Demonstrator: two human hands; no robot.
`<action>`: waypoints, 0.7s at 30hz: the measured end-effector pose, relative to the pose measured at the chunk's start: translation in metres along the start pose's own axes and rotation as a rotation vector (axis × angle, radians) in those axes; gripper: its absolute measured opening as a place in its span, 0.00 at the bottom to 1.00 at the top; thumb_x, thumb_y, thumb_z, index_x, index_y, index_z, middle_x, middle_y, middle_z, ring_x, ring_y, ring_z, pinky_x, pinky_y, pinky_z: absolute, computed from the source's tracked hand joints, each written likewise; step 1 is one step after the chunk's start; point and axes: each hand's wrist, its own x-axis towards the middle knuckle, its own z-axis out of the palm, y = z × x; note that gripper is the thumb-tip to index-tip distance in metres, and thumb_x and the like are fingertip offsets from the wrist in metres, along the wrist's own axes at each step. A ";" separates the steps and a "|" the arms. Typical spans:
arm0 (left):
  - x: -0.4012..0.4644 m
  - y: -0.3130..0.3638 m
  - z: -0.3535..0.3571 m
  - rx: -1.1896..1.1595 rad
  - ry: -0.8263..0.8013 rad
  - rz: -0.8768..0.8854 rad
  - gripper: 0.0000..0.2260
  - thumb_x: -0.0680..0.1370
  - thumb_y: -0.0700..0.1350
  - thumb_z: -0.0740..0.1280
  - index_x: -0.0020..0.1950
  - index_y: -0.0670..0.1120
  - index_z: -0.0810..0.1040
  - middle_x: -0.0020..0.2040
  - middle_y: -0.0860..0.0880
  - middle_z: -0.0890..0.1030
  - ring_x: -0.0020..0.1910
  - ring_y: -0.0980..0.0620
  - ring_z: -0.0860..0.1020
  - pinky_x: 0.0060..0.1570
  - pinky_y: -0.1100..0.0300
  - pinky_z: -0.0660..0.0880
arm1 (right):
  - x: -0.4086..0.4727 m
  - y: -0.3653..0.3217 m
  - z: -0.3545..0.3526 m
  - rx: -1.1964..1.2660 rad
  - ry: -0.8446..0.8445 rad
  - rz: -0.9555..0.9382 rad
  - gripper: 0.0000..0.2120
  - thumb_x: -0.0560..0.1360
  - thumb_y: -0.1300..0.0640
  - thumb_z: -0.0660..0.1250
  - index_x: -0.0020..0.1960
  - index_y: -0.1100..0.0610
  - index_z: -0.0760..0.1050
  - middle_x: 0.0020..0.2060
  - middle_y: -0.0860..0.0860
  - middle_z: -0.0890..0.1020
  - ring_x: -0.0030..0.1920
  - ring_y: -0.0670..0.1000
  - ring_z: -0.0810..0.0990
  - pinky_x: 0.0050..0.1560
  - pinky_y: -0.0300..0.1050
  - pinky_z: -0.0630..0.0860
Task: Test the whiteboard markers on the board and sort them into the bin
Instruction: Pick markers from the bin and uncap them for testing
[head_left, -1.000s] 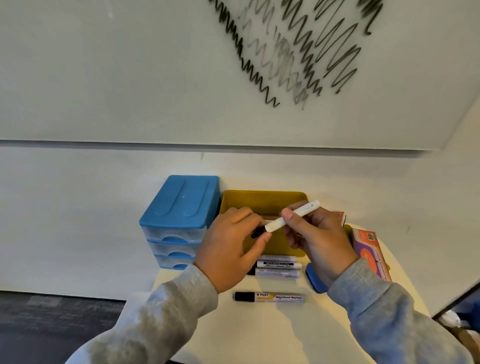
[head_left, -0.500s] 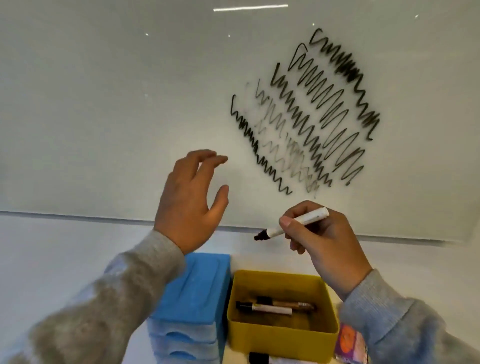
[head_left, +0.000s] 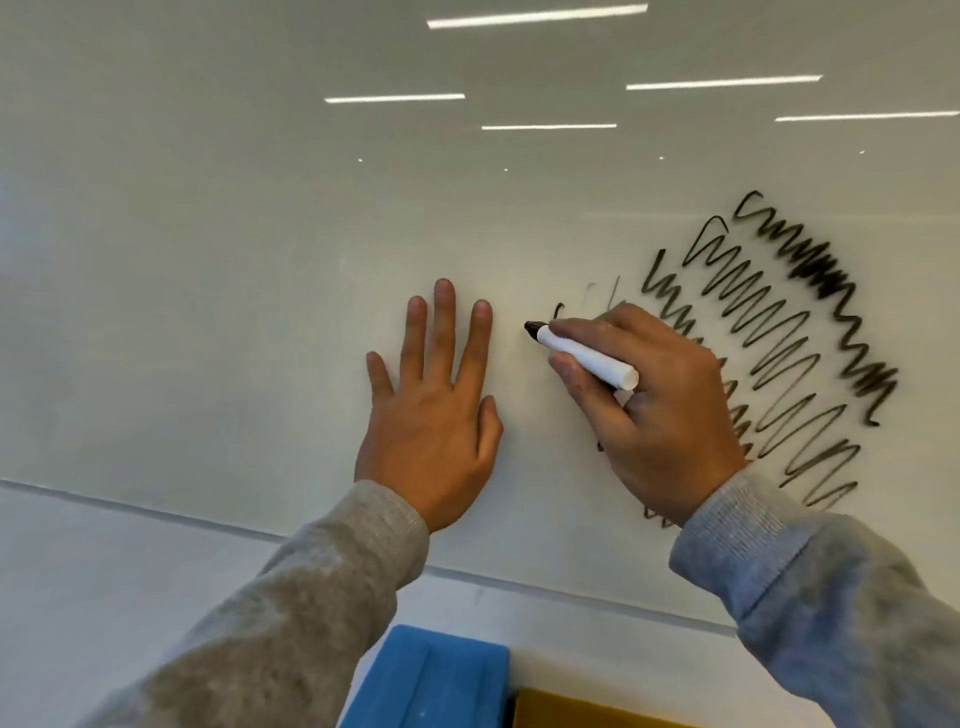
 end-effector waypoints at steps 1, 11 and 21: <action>0.000 0.000 0.000 0.000 0.000 0.006 0.33 0.83 0.53 0.53 0.80 0.52 0.33 0.80 0.48 0.31 0.79 0.44 0.34 0.73 0.31 0.56 | -0.001 0.000 0.001 -0.020 -0.014 -0.029 0.12 0.81 0.56 0.67 0.62 0.59 0.82 0.48 0.52 0.82 0.46 0.45 0.77 0.47 0.34 0.74; -0.001 -0.001 0.005 0.020 0.007 0.009 0.34 0.83 0.54 0.53 0.80 0.52 0.33 0.80 0.47 0.31 0.79 0.43 0.34 0.73 0.32 0.54 | -0.012 0.002 -0.003 -0.165 -0.118 -0.186 0.14 0.82 0.56 0.64 0.61 0.62 0.81 0.50 0.55 0.82 0.46 0.53 0.81 0.48 0.46 0.79; -0.002 -0.002 0.004 0.009 0.004 0.006 0.35 0.82 0.54 0.54 0.80 0.52 0.33 0.80 0.48 0.31 0.79 0.44 0.34 0.73 0.32 0.55 | -0.034 0.009 -0.007 -0.180 -0.177 -0.182 0.16 0.82 0.52 0.61 0.61 0.61 0.82 0.50 0.54 0.82 0.46 0.53 0.81 0.45 0.50 0.81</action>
